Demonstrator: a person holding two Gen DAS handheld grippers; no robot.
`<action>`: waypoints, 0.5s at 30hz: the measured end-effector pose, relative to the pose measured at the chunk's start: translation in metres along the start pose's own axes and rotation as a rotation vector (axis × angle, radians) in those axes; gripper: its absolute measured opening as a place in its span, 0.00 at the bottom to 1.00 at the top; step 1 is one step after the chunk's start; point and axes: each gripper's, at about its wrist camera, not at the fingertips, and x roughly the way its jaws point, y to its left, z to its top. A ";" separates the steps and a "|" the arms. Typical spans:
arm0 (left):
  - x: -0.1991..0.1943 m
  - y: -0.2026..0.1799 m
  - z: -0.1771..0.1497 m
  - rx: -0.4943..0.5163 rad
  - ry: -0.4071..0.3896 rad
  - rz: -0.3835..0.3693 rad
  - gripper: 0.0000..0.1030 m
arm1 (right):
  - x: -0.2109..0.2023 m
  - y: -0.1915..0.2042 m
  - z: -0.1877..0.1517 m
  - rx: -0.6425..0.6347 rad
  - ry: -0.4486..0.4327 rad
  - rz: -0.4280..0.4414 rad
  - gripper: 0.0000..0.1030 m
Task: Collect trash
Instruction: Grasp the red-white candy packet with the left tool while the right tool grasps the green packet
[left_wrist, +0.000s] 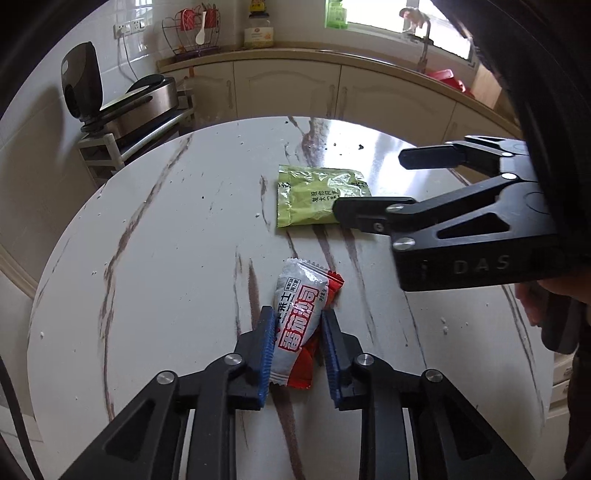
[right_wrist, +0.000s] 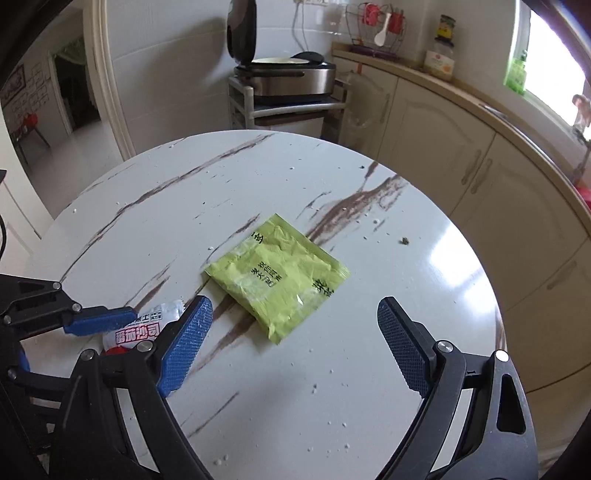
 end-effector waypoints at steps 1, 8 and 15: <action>-0.001 0.002 -0.002 -0.011 -0.001 0.001 0.17 | 0.004 0.004 0.003 -0.020 0.000 0.002 0.88; -0.013 0.026 -0.013 -0.075 -0.005 0.003 0.14 | 0.035 0.020 0.014 -0.069 0.054 0.044 0.87; -0.016 0.038 -0.017 -0.090 -0.006 -0.008 0.14 | 0.035 0.001 0.004 0.022 0.049 0.089 0.49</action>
